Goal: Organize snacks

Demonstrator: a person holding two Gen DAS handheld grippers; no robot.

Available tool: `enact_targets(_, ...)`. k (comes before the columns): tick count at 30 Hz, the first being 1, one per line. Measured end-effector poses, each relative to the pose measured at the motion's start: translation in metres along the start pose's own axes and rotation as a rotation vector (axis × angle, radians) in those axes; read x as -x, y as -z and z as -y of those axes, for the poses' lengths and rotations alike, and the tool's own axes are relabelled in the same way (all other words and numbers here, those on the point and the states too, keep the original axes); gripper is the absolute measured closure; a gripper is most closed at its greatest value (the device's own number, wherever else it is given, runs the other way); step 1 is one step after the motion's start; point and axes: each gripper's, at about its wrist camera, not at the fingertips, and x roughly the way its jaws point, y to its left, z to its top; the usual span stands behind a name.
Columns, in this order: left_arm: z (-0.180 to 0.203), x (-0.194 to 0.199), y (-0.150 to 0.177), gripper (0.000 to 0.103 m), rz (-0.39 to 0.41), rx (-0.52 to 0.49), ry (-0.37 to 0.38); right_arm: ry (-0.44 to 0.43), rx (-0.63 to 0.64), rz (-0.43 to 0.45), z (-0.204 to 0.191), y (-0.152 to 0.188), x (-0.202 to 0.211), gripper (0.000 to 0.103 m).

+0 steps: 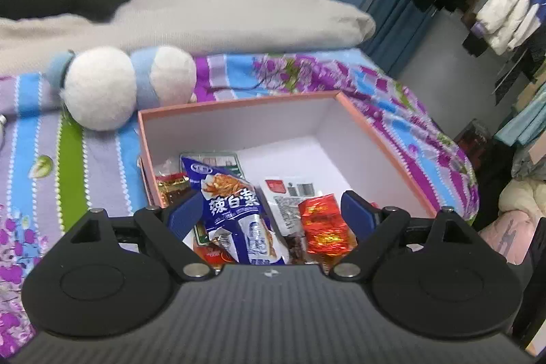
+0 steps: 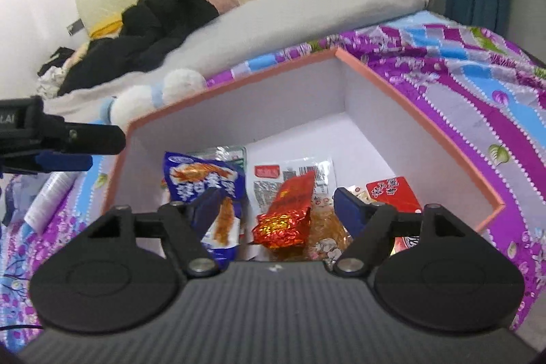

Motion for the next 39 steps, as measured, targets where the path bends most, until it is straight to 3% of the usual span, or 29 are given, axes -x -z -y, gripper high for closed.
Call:
enact_targets(9, 0.034, 0.104, 0.019, 0.012, 0.149, -0.056, 0.013, -0.028, 0.014, 0.110, -0.019, -0.001, 0.080, 0.028)
enact_targets(22, 0.076, 0.230, 0.078, 0.009, 0.275, -0.104, 0.018, -0.044, 0.047, 0.250, -0.039, 0.020, 0.193, 0.028)
enact_targets(39, 0.087, 0.301, 0.153, 0.001, 0.303, -0.106, -0.032, -0.046, 0.039, 0.290, -0.051, 0.071, 0.258, 0.028)
